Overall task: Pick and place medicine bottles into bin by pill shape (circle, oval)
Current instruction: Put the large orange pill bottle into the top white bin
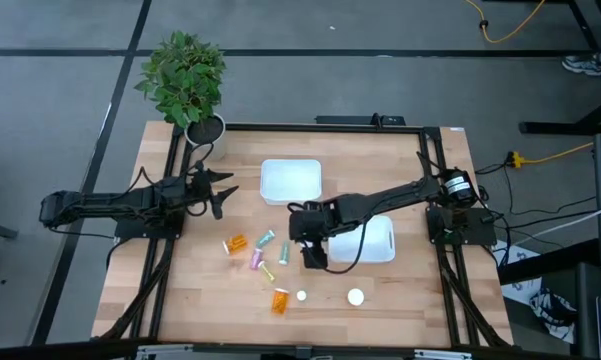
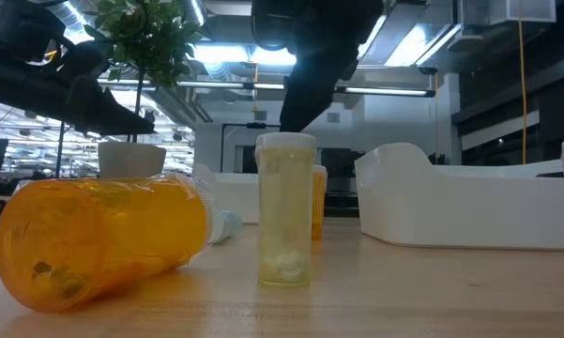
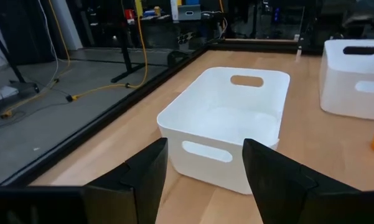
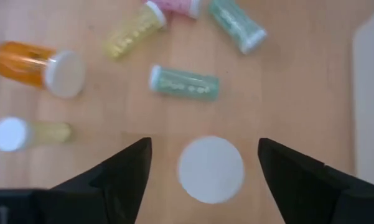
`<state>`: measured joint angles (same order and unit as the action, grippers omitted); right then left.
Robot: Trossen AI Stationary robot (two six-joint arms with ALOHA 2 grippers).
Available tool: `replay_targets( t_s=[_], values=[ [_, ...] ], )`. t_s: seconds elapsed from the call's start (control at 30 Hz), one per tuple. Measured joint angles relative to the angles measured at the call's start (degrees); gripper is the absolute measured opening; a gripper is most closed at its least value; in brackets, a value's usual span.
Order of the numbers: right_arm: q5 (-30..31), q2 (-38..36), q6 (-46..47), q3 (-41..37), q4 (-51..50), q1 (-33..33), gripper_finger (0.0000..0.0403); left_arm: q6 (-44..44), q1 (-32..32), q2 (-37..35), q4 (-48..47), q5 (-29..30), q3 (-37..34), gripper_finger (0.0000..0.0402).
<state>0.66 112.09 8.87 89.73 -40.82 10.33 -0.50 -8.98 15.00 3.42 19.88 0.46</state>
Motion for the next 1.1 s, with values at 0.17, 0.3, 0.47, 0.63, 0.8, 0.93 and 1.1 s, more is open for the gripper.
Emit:
replay_targets(
  t_s=[0.17, 0.3, 0.47, 0.63, 0.8, 0.93, 1.1],
  values=[
    [2.72, 0.02, 0.13, -0.02, -2.52, 0.00, 0.0291, -0.12, 0.00, 0.00, 0.00, 0.01, 0.01, 0.0202],
    [2.52, 0.09, 0.13, -0.02, -2.69, 0.32, 0.0291, -0.17, 0.00, 0.00, 0.00, 0.02, 0.01, 0.0202],
    [2.29, 0.59, 1.13, -0.02, -2.61, 0.49, 0.0291, -0.23, 0.00, 0.00, 0.01, 0.02, 0.00, 0.0202],
    [2.37, 2.70, 1.30, -0.04, -2.94, 0.40, 0.0291, -0.23, 0.01, 0.00, 0.02, 0.02, 0.01, 0.0202],
    [2.32, 3.25, 1.45, -0.07, -2.61, 0.48, 0.0291, -0.23, 0.00, -0.02, 0.02, 0.02, 0.00, 0.0202],
    [2.32, 3.62, 1.41, -0.04, -2.68, 0.57, 0.0291, -0.23, 0.01, -0.02, 0.02, 0.02, 0.01, 0.0202],
    [2.34, 4.34, 1.40, -0.03, -2.02, 0.61, 0.0291, -0.21, 0.00, -0.02, 0.02, 0.02, 0.01, 0.0202]
  ],
)
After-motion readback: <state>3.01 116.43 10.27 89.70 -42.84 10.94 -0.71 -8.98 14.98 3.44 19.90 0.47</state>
